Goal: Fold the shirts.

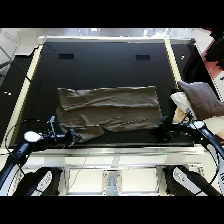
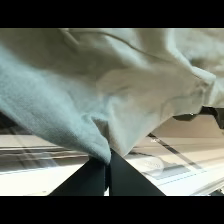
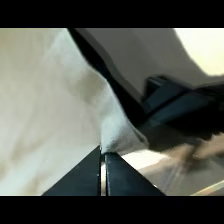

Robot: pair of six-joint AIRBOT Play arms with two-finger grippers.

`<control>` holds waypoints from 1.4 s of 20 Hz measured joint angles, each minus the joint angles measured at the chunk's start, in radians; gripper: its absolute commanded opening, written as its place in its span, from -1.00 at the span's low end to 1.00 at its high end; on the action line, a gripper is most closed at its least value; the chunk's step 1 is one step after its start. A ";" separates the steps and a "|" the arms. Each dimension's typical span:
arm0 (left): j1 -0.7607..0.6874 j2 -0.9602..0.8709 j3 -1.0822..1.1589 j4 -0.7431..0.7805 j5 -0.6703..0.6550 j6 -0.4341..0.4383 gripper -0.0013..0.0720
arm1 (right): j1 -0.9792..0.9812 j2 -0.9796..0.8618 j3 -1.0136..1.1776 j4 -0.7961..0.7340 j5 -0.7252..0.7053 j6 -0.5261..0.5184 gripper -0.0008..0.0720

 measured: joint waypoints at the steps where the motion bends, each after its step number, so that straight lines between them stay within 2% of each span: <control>1: 0.004 0.030 0.006 0.007 -0.015 0.000 -0.93 | 0.000 0.023 0.021 -0.006 0.021 -0.008 -0.94; 4: 0.033 0.159 0.026 0.027 -0.067 -0.034 -0.93 | 0.000 0.114 0.088 -0.064 0.127 -0.020 -0.94; 8: 0.079 0.347 0.082 0.105 -0.103 -0.131 -0.94 | 0.003 0.210 0.148 -0.104 0.231 -0.023 -0.94; 12: 0.094 0.363 0.228 0.192 -0.111 -0.162 -0.94 | 0.056 0.236 0.175 -0.099 0.236 -0.026 -0.94; 15: 0.093 0.246 0.373 0.254 -0.112 -0.127 -0.94 | 0.127 0.226 0.226 -0.095 0.178 -0.019 -0.94; 19: 0.067 -0.006 0.572 0.285 -0.076 -0.065 -0.94 | 0.217 0.120 0.370 -0.095 0.077 -0.010 -0.94; 24: 0.051 -0.321 0.770 0.348 -0.019 -0.024 -0.93 | 0.253 -0.137 0.591 -0.098 0.026 -0.004 -0.94; 28: 0.023 -0.506 0.845 0.375 0.056 0.009 -0.93 | 0.280 -0.356 0.702 -0.098 -0.006 -0.003 -0.94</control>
